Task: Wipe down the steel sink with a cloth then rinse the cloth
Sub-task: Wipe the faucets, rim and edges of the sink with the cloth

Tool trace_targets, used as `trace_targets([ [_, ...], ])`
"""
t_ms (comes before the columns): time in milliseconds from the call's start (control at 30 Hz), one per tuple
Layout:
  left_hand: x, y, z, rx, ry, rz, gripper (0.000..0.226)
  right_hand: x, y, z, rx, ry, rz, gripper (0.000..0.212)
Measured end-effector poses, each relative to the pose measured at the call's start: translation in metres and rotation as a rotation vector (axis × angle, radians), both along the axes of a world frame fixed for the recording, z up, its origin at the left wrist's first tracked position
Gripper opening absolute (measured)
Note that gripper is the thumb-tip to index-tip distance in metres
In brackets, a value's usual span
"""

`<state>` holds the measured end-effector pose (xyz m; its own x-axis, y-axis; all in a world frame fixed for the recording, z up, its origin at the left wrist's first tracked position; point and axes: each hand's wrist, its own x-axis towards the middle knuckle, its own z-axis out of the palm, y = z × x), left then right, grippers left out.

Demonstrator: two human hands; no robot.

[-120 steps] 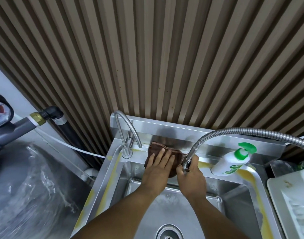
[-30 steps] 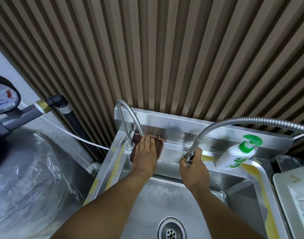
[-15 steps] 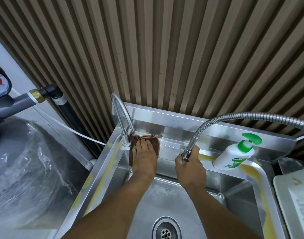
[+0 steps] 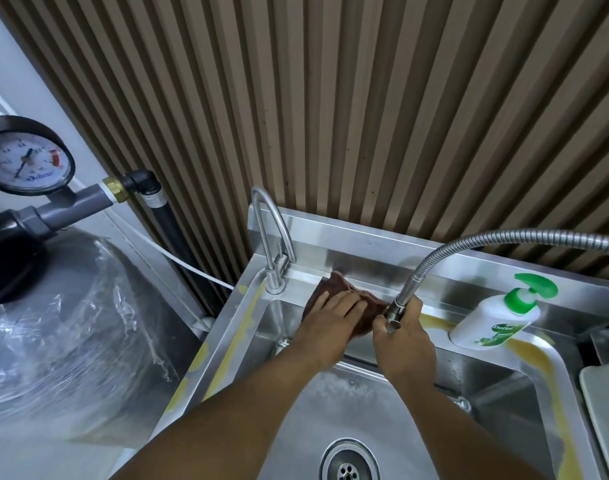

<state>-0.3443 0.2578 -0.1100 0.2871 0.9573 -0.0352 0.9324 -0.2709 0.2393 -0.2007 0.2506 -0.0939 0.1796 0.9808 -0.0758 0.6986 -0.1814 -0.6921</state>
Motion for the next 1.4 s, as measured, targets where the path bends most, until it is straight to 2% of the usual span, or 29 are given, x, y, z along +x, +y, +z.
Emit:
trace_targets([
  [100,-0.004,-0.003,-0.004,-0.004,0.109,0.126,0.094,0.000,0.000,-0.002,0.009,-0.003,-0.011,0.031],
  [200,-0.013,-0.002,-0.004,-0.040,0.161,0.353,0.090,-0.001,0.001,-0.002,0.025,-0.010,-0.010,0.029],
  [300,-0.015,0.005,0.000,-0.097,0.142,0.488,0.094,-0.001,0.001,-0.002,0.034,-0.009,-0.012,0.030],
  [400,0.001,0.014,0.003,-0.153,0.106,0.532,0.099,-0.002,0.001,-0.003,0.042,-0.002,-0.033,0.031],
  [667,0.026,0.020,-0.003,-0.129,0.131,0.404,0.080,-0.003,0.000,-0.004,0.056,0.009,-0.043,0.031],
  [933,0.043,0.021,-0.014,-0.098,-0.007,0.160,0.067,-0.002,0.001,-0.002,0.030,0.037,-0.033,0.029],
  [1067,0.022,0.023,-0.017,-0.034,-0.026,-0.082,0.090,-0.001,0.001,-0.003,0.012,0.036,-0.033,0.029],
  [1167,0.001,0.022,-0.016,-0.020,0.013,-0.170,0.093,-0.002,0.000,-0.003,0.021,0.022,-0.021,0.032],
  [1267,-0.013,0.018,-0.017,-0.035,0.091,-0.157,0.101,-0.001,0.001,-0.002,0.026,0.015,-0.026,0.033],
  [1400,-0.022,0.013,-0.011,-0.074,0.158,-0.023,0.106,-0.001,0.000,-0.004,0.041,0.006,-0.020,0.032],
])
